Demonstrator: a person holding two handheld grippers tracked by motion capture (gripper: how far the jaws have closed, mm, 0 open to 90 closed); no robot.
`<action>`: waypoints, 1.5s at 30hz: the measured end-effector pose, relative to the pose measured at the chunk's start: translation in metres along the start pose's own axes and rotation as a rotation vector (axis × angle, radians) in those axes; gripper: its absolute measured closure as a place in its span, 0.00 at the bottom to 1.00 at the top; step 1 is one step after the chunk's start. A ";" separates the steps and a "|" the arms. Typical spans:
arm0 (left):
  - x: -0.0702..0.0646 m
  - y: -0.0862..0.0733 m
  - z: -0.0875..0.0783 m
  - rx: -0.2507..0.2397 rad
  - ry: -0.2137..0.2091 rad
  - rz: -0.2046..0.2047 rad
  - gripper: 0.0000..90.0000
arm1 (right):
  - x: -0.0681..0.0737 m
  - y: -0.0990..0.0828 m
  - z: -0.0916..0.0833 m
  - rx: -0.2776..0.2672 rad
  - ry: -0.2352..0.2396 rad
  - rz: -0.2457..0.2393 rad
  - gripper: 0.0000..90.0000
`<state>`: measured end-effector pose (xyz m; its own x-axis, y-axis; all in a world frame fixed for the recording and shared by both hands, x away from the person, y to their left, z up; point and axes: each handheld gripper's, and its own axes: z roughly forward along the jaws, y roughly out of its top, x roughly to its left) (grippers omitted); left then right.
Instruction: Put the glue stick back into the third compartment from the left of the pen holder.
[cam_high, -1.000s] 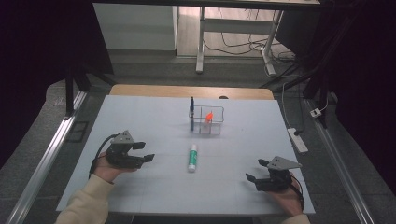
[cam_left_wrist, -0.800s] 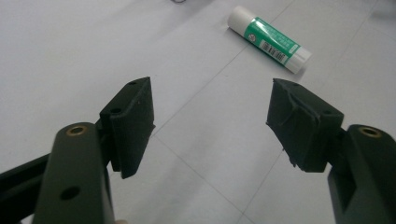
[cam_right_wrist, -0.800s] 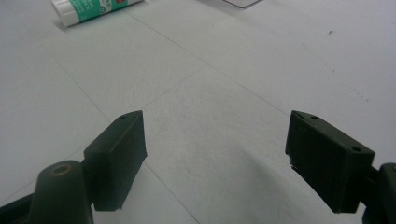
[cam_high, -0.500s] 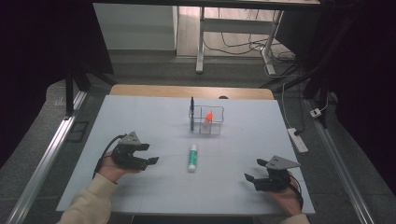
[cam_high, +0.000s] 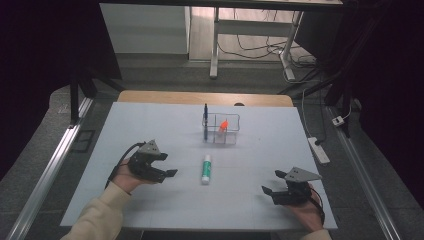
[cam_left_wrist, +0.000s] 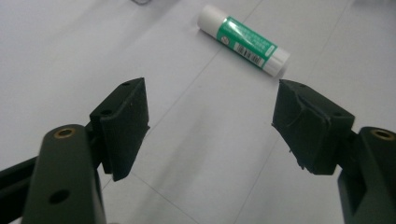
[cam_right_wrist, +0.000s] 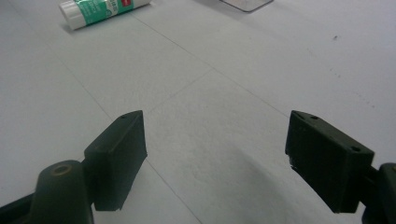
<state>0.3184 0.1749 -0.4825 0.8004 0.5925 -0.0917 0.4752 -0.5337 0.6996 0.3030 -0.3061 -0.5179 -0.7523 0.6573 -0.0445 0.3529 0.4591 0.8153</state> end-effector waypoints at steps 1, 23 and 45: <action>0.000 -0.001 -0.001 0.004 0.004 -0.001 0.30 | 0.001 0.001 0.000 -0.007 -0.005 0.007 0.22; -0.002 -0.051 -0.021 -0.007 0.123 -0.066 0.31 | 0.039 0.078 0.048 0.099 0.024 0.208 0.33; -0.001 -0.053 -0.018 0.002 0.158 -0.040 0.32 | 0.088 0.151 0.117 0.289 -0.025 0.270 0.36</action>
<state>0.2859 0.2130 -0.5067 0.7137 0.7004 -0.0069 0.5064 -0.5091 0.6959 0.3556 -0.1088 -0.4663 -0.5986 0.7900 0.1325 0.6808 0.4145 0.6039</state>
